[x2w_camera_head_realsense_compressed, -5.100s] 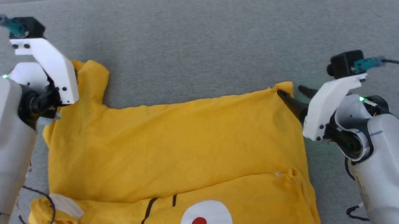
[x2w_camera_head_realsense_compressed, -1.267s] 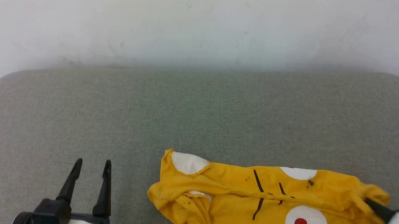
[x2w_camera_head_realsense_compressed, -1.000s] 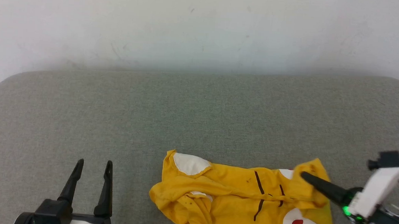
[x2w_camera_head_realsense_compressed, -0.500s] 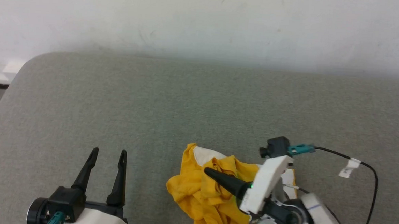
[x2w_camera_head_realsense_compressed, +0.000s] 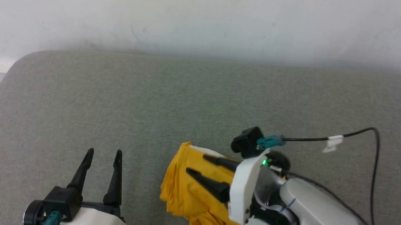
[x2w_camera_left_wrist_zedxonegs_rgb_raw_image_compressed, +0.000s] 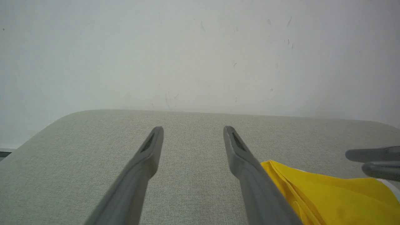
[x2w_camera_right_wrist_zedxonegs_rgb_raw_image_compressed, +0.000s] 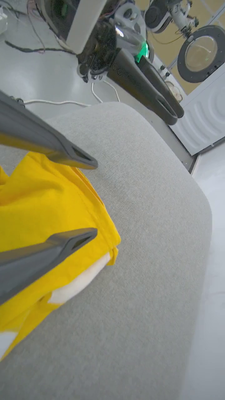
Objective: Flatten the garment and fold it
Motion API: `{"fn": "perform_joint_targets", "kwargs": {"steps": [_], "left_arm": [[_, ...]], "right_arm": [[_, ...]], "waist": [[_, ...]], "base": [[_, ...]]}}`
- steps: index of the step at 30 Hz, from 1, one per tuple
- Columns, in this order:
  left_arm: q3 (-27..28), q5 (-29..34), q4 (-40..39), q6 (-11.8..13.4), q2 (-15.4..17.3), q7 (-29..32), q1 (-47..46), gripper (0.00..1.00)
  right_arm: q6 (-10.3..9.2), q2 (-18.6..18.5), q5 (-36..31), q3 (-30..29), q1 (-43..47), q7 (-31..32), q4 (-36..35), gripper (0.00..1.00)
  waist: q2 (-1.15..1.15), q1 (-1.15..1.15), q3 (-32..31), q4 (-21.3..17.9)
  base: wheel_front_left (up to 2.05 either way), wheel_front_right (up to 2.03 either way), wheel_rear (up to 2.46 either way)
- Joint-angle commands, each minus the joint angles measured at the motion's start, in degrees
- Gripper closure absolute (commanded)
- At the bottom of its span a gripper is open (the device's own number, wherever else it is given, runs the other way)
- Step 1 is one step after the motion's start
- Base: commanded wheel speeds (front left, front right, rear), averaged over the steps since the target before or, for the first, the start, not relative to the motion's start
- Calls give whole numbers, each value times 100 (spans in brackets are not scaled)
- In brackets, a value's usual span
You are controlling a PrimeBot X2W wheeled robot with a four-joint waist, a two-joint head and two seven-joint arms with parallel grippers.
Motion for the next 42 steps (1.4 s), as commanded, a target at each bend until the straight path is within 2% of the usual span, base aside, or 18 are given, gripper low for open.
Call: {"fn": "perform_joint_targets", "kwargs": {"steps": [1,3,5,10,13,17,25,29,33,36,38,39,40,42], "left_arm": [[39,-15,7,-16,-31,-26,-14,0],[72,-1,11,0,-44,-26,18,0],[104,5,7,10,-59,-26,55,0],[200,5,-28,32,-107,-26,141,0],[267,3,-37,46,-127,-27,173,0],[335,8,-56,61,-176,-27,227,0],[415,1,11,27,-217,-27,257,0],[432,0,55,-2,-221,-27,233,0],[444,5,86,-19,-257,-27,209,0],[456,6,109,-35,-298,-27,190,0],[464,11,127,-53,-319,-27,185,0],[464,11,127,-53,-319,-27,185,0],[470,14,132,-59,-332,-27,190,0],[479,21,142,-76,-354,-27,204,0]], "right_arm": [[-3,-153,-253,63,-153,-236,-137,0],[-3,-455,-764,57,-202,-667,-302,0],[-3,-654,-1280,-245,-90,-1120,-381,0],[-3,-814,-2557,-1733,707,-1951,-651,0],[-3,-715,-3055,-2686,1344,-2204,-1000,0],[-3,-485,-3400,-3704,2135,-2185,-1511,0],[-3,218,-3529,-5156,3129,-1775,-2261,0],[-3,412,-3233,-5809,3292,-1386,-2290,0],[-3,328,-2674,-6361,3307,-540,-1912,0],[-3,298,-2064,-6727,3274,499,-1288,0],[-3,461,-1286,-6890,3149,1350,-905,0],[-3,461,-1286,-6890,3149,1350,-905,0],[-3,555,-841,-6974,3078,1813,-695,0],[-3,625,-455,-7013,3025,2614,-381,0]], "waist": [[-1,0,-78,-125],[-1,0,-126,-204],[-1,0,-174,-287],[-1,0,-250,-468],[-1,0,-269,-565],[-1,0,-297,-681],[-1,0,-306,-781],[-1,0,-276,-779],[-1,0,-257,-741],[-1,0,-272,-667],[-1,0,-286,-606],[-1,0,-286,-606],[-1,0,-302,-576],[-1,0,-319,-513]], "base": [[0,0,0],[0,0,0],[0,0,0],[0,0,0],[0,0,0],[0,0,0],[0,0,0],[0,0,0],[0,0,0],[0,0,0],[0,0,0],[0,0,0],[0,0,0],[0,0,0]]}}
